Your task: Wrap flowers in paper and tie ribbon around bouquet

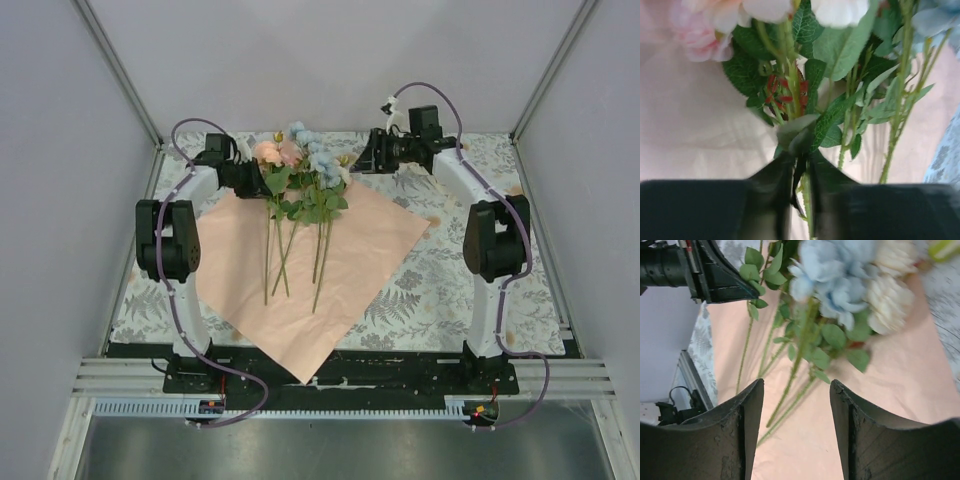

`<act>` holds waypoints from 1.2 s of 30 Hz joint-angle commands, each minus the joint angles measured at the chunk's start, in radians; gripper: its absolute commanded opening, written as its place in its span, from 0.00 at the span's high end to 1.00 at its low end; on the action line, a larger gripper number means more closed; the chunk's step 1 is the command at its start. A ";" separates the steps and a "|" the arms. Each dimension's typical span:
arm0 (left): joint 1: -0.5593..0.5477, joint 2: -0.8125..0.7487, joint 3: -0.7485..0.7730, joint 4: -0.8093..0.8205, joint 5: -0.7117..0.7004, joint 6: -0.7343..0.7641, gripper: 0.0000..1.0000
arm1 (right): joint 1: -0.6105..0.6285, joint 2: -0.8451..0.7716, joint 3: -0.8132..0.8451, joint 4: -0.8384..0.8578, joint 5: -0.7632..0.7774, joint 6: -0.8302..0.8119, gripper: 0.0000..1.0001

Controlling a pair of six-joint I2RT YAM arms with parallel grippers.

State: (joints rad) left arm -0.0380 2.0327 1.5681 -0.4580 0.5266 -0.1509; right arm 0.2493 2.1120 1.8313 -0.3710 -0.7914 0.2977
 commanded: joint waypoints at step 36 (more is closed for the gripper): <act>0.449 -0.128 -0.270 -0.235 -0.039 0.455 0.18 | -0.153 0.347 0.348 -0.895 0.310 -0.701 0.27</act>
State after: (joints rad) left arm 0.4145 1.8950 1.2881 -0.7490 0.4519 0.3298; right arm 0.0845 2.4210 2.1227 -1.1839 -0.4236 -0.4191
